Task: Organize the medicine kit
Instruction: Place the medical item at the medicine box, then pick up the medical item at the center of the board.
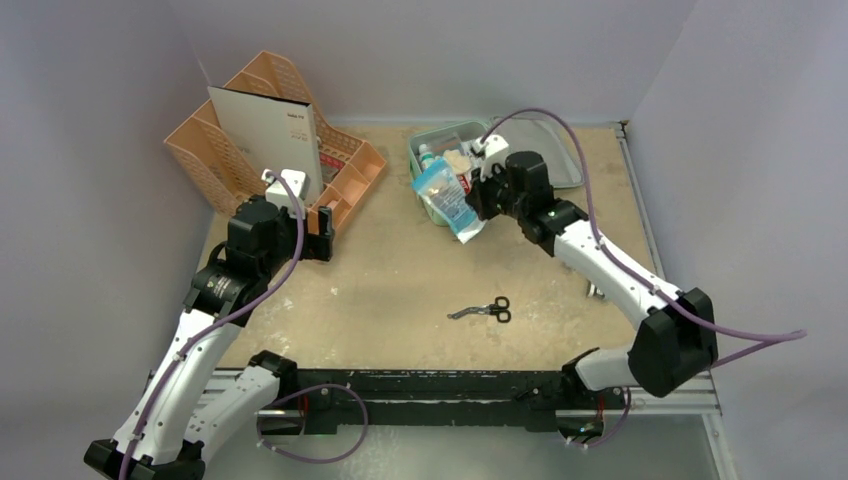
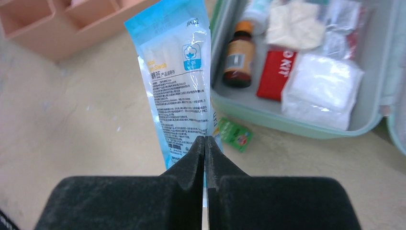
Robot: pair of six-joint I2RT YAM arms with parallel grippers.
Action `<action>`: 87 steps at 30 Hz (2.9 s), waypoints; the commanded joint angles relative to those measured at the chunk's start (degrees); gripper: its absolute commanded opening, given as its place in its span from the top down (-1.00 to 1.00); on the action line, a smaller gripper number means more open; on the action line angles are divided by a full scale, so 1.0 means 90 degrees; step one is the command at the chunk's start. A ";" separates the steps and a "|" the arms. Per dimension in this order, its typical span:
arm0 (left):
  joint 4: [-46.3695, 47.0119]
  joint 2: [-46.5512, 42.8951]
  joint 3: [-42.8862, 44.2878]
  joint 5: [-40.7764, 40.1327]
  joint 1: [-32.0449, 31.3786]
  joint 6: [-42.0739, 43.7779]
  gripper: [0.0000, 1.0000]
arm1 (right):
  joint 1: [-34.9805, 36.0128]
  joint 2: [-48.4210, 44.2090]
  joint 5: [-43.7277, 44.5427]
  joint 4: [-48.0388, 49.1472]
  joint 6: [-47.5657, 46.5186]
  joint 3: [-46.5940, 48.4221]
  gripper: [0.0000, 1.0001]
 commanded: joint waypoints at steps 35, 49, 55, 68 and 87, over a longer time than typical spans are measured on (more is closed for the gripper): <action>0.0201 0.0119 -0.0059 0.0348 0.0036 0.0031 -0.86 | -0.1405 0.4062 0.0518 -0.0181 0.1744 0.3238 1.00; 0.0192 0.0191 -0.0051 0.0407 0.0036 0.0031 -0.86 | -0.1421 0.4363 0.0419 -0.0166 0.1974 0.3395 1.00; 0.0192 0.0196 -0.0053 0.0431 0.0036 0.0031 -0.86 | -0.1448 0.4265 0.0466 -0.0295 0.2014 0.3412 0.83; 0.0172 0.0174 -0.0087 0.0508 0.0026 0.0002 -0.87 | -0.1448 0.2253 0.1246 -0.0784 0.1273 0.2407 0.21; 0.0180 0.0119 -0.0066 0.0639 0.0026 -0.0057 -0.89 | -0.2452 0.0974 0.2696 -0.2235 0.0974 0.0490 -0.01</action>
